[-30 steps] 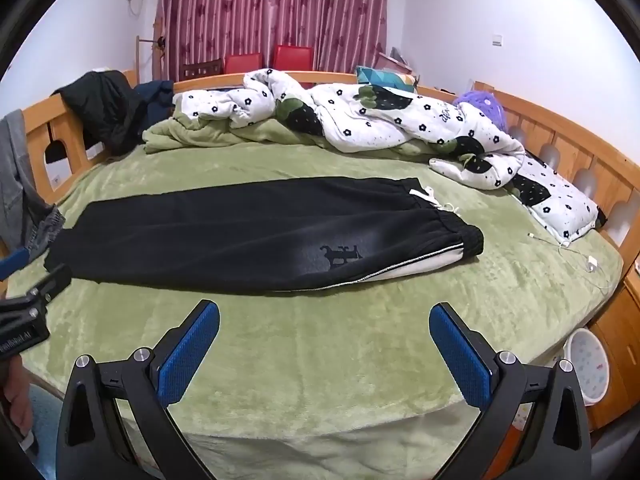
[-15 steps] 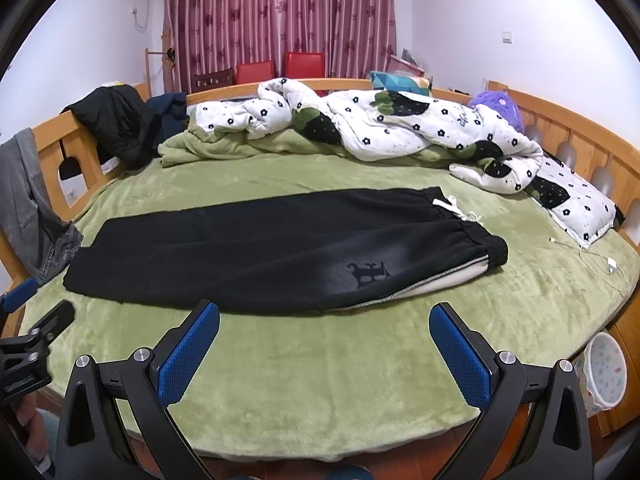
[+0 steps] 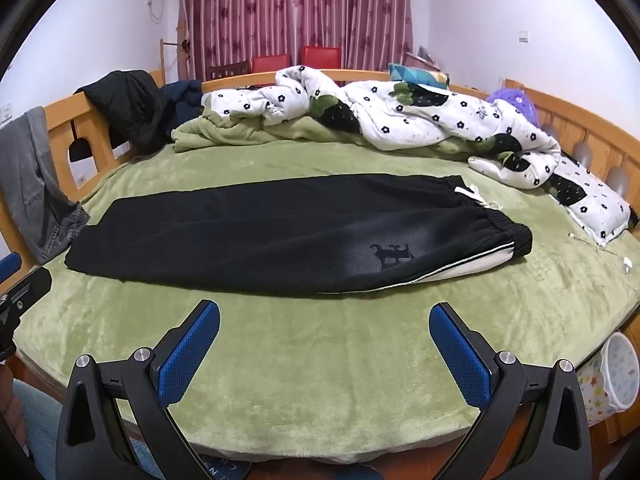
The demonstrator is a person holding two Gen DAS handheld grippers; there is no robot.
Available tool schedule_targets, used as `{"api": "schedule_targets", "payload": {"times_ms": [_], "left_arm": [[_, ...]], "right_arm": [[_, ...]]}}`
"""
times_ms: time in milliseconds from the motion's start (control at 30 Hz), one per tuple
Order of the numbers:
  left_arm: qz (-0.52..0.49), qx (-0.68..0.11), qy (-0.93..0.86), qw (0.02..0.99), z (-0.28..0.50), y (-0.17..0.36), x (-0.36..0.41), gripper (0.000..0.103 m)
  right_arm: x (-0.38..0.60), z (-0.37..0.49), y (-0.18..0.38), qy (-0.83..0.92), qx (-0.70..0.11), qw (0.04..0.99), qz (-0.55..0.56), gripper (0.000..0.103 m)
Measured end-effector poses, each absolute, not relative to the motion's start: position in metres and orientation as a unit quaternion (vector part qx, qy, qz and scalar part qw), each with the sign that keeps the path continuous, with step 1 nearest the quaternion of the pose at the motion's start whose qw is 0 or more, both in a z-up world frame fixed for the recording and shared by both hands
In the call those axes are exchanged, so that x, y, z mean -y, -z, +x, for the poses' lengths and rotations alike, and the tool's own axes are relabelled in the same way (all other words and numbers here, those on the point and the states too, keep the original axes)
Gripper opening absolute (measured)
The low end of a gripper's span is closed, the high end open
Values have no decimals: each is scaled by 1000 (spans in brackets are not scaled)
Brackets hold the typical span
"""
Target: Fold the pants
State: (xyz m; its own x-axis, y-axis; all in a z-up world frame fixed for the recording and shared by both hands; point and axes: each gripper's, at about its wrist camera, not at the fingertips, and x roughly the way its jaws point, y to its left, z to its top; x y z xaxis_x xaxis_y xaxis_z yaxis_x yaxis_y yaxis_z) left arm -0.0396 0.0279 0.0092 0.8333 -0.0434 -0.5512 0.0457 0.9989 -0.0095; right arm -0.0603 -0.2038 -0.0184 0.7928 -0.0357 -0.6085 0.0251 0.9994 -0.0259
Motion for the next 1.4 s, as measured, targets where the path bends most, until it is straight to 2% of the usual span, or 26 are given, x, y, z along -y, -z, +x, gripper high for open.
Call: {"api": "schedule_targets", "payload": {"times_ms": [533,933,1167,1400], "left_arm": [[-1,-278,23,960,-47,-10,-33,102],[20,-306,25,951,-34,-4,-34,102],[-7,-274,31,961,-37,-11,-36,102],[-50,-285,44,956,-27,-13,-41,102]], "right_arm": [[221,-70,16,34,-321,946,-1,103],[221,-75,15,40,-311,949,-5,103],[216,-71,16,38,-316,948,-12,103],[209,-69,12,36,-312,949,3,103]]}}
